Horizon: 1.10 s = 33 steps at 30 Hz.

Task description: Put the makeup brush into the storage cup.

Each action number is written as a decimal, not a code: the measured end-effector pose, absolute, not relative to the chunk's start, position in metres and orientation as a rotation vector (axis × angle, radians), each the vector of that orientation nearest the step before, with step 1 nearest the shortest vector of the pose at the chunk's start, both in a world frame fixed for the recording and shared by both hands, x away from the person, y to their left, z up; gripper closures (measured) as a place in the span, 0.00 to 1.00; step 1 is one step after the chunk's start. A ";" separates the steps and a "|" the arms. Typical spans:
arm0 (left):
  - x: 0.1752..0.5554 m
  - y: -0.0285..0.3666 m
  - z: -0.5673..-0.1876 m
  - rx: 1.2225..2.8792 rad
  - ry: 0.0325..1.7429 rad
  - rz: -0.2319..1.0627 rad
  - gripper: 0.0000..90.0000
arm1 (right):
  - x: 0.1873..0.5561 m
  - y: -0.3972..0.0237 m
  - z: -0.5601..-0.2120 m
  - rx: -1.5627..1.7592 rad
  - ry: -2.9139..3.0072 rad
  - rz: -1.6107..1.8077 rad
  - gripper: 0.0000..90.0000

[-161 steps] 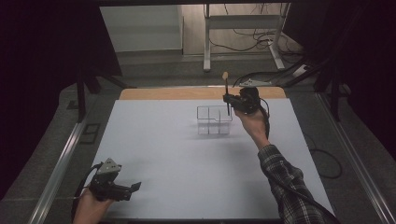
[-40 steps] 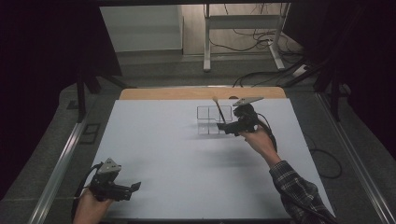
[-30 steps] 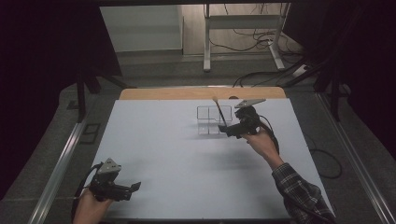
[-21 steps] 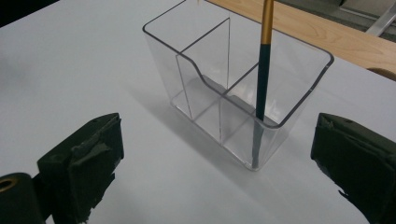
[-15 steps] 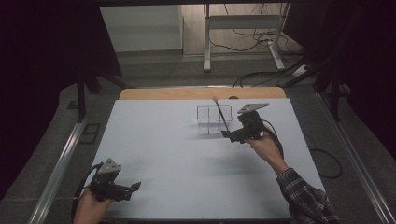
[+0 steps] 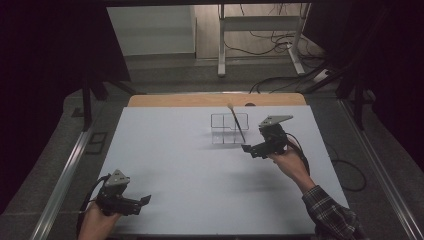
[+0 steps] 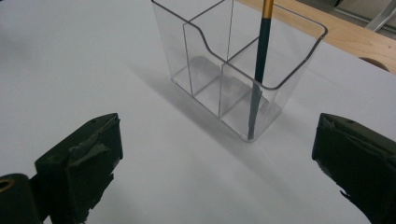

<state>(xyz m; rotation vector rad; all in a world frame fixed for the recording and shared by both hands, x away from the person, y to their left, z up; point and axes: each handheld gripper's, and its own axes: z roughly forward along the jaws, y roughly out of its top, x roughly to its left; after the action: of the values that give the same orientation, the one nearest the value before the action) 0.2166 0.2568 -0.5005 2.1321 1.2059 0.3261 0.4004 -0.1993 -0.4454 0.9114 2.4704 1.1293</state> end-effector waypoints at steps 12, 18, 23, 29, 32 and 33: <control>0.217 0.256 -0.501 2.136 1.203 0.324 0.00 | 0.389 -0.212 -0.449 0.903 2.483 1.113 0.02; 0.217 0.257 -0.501 2.133 1.205 0.326 0.00 | 0.384 -0.217 -0.452 0.898 2.496 1.101 0.02; 0.217 0.256 -0.501 2.135 1.203 0.326 0.00 | 0.379 -0.223 -0.453 0.903 2.501 1.099 0.02; 0.217 0.255 -0.501 2.147 1.195 0.319 0.00 | 0.372 -0.230 -0.453 0.915 2.501 1.096 0.01; 0.217 0.256 -0.501 2.143 1.199 0.322 0.00 | 0.369 -0.234 -0.454 0.922 2.504 1.094 0.02; 0.217 0.256 -0.501 2.142 1.199 0.322 0.00 | 0.369 -0.236 -0.455 0.924 2.504 1.093 0.02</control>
<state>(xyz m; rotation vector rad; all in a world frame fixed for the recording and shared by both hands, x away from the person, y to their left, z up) 0.2168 0.2558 -0.5008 2.1420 1.1991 0.3220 0.3686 -0.2360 -0.4546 0.9236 2.5039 1.0931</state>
